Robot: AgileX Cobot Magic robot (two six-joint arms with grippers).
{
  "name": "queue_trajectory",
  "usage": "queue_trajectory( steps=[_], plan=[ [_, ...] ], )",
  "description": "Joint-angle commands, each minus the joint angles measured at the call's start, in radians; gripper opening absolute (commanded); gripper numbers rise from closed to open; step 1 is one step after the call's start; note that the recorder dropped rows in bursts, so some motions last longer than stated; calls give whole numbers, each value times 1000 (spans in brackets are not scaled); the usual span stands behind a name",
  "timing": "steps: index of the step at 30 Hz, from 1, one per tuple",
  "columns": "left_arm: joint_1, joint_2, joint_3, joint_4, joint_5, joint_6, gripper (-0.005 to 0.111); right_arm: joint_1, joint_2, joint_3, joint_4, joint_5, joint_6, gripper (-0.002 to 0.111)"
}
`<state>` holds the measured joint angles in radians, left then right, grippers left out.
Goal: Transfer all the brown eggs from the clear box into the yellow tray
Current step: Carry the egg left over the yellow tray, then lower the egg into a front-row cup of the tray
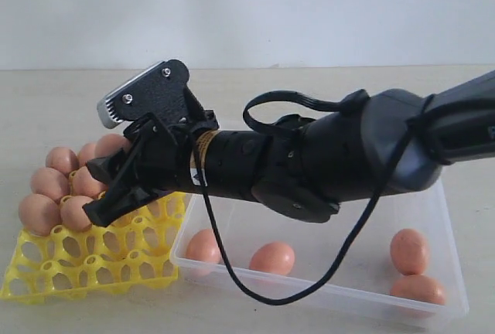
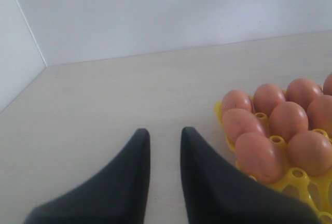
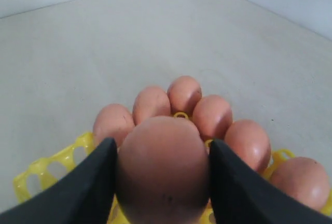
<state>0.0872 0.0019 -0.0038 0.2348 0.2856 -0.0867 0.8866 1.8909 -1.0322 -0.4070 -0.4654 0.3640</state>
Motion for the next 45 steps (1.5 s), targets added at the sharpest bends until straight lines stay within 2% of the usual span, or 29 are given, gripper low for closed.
queue_trajectory(
  steps=[1,18,45],
  plan=[
    [2,-2,4,-2,-2,-2,22,12,43,-39,-9,-21,1,0],
    [2,-2,4,-2,-2,-2,22,33,176,-98,-20,-17,1,0],
    [2,-2,4,-2,-2,-2,22,31,213,-126,-20,-31,-40,0]
  ],
)
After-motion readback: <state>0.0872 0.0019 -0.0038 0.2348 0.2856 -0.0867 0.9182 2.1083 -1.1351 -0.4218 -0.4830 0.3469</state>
